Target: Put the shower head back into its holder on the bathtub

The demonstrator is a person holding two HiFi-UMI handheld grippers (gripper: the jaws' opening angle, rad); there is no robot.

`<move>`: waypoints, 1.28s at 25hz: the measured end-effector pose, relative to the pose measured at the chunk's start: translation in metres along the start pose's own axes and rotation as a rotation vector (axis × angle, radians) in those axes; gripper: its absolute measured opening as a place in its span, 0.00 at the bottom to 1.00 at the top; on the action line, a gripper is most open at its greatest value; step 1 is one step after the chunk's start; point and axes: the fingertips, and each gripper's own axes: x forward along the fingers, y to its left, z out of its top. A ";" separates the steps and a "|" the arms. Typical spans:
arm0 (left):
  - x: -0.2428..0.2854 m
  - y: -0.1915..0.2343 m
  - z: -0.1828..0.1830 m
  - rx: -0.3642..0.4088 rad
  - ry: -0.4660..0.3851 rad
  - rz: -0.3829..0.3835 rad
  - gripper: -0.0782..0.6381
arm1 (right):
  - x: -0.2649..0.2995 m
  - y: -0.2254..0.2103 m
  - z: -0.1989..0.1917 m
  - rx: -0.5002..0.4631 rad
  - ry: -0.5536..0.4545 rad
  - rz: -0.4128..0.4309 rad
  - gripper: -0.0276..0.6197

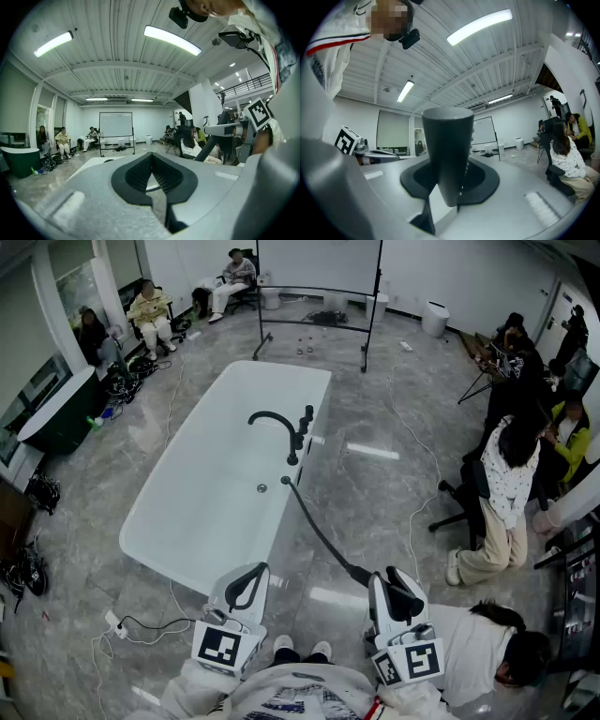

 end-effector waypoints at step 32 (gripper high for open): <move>0.041 -0.038 0.004 0.033 0.024 0.052 0.10 | -0.008 -0.053 -0.001 0.027 -0.010 0.048 0.20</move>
